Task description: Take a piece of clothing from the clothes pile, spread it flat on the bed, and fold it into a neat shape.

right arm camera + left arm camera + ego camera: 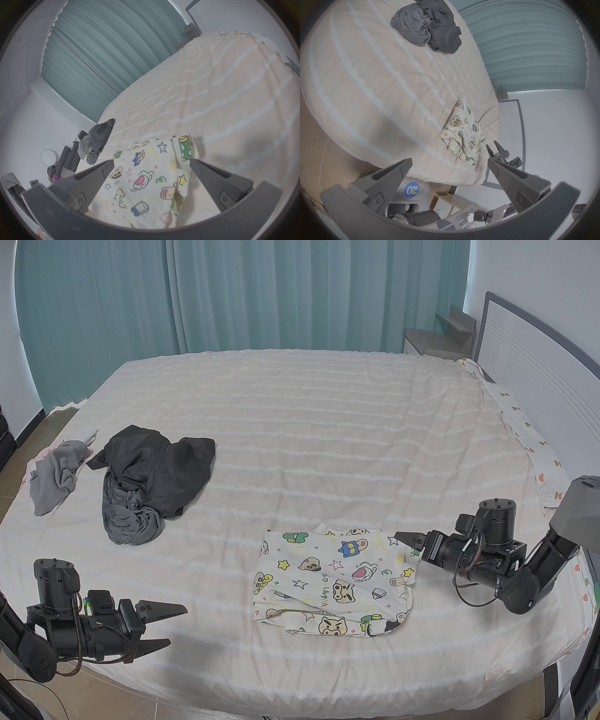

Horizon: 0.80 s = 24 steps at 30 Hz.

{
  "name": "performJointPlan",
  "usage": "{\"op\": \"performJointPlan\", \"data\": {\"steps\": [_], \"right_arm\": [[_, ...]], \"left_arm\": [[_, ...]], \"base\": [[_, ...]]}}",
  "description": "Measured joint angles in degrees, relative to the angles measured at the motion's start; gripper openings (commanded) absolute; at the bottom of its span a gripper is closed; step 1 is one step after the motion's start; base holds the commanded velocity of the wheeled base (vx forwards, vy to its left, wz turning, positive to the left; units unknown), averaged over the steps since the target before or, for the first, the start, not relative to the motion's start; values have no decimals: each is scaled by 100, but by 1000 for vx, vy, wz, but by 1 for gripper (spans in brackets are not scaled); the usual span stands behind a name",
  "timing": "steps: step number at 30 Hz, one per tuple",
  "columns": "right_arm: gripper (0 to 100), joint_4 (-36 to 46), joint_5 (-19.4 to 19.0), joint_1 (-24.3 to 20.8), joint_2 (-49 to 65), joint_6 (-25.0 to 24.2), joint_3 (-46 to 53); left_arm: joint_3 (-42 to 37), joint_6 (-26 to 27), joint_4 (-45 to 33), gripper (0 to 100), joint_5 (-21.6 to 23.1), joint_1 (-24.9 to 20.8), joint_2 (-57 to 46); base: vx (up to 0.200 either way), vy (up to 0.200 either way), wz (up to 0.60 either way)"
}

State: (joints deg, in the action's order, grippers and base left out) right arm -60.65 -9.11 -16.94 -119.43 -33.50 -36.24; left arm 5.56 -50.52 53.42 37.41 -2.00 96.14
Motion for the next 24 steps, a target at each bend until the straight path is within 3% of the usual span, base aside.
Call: {"op": "performJointPlan", "data": {"steps": [8,24], "right_arm": [[100,-88,-15,-122,-686,-11,-725],[100,-195,73,-194,-934,27,-1014]], "left_arm": [[-9,0,0,100,2,-4,4],[-11,0,0,100,5,-11,6]], "base": [[0,0,0],[0,0,0]]}}
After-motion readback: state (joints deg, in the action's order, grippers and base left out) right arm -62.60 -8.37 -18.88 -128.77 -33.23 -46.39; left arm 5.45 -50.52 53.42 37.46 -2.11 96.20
